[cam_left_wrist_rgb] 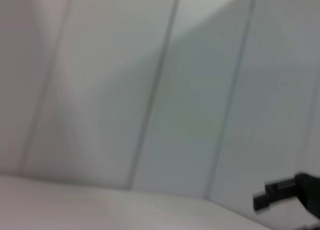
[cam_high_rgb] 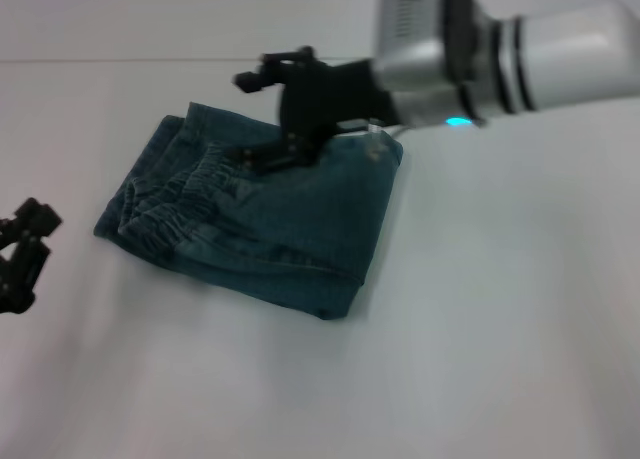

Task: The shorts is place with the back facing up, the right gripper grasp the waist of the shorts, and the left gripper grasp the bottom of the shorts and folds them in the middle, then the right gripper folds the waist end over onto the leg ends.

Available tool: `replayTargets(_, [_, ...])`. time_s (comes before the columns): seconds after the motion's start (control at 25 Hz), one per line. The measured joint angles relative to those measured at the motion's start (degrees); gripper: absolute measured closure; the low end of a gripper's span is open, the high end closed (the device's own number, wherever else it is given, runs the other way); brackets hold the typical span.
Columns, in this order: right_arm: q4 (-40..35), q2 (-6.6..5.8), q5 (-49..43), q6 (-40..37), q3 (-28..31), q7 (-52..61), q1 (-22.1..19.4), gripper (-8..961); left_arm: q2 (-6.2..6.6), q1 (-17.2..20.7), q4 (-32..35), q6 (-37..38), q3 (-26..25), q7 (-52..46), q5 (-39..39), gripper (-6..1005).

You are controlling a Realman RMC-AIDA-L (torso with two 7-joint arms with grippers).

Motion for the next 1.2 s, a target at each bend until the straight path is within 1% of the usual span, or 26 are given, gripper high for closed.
replayTargets(0.08, [-5.51, -0.02, 0.12, -3.03, 1.15, 3.89, -5.95, 97, 0.18, -0.54, 1.34, 0.22, 1.98, -2.28, 1.71, 886])
replayTargets(0.16, [-9.02, 0.09, 0.28, -5.63, 2.10, 6.61, -10.96, 72, 0.40, -1.26, 2.52, 0.43, 3.92, -4.60, 3.46, 879])
replayTargets(0.28, [-12.37, 0.23, 1.62, -8.91, 3.03, 7.84, -18.63, 35, 1.11, -3.05, 4.77, 0.95, 8.01, -9.79, 7.09, 870])
replayTargets(0.4, [-13.26, 0.25, 5.11, -10.74, 3.37, 4.56, -25.05, 23, 2.09, -5.32, 6.22, 2.58, 11.26, -13.90, 11.19, 732])
replayTargets(0.48, [-12.88, 0.34, 9.16, -11.89, 3.53, -0.57, -29.83, 23, 2.57, -6.88, 6.61, 3.85, 12.37, -14.99, 14.06, 640])
replayTargets(0.6, [-12.03, 0.40, 13.06, -14.55, 3.77, -6.87, -35.19, 22, 3.20, -9.07, 6.78, 5.60, 14.00, -15.83, 17.68, 406])
replayTargets(0.64, [-11.90, 0.37, 13.48, -15.20, 4.14, -7.72, -36.70, 22, 3.35, -9.66, 6.89, 6.02, 14.40, -16.10, 18.63, 359])
replayTargets(0.72, [-11.29, 0.36, 13.52, -16.21, 4.98, -8.39, -38.73, 22, 3.52, -10.48, 7.16, 6.37, 15.11, -16.52, 19.87, 264])
replayTargets(0.8, [-9.62, 0.29, 13.33, -17.05, 5.69, -9.69, -39.72, 23, 3.68, -11.06, 7.34, 6.49, 16.51, -16.88, 20.36, 169])
replayTargets(1.0, [-5.16, 0.18, 13.26, -19.21, 7.47, -13.38, -40.11, 25, 3.75, -12.15, 7.45, 6.57, 20.40, -17.17, 20.47, 145])
replayTargets(1.2, [-3.92, 0.17, 13.27, -20.33, 8.96, -15.55, -40.24, 25, 3.63, -13.34, 7.45, 6.58, 24.50, -17.78, 20.51, 121])
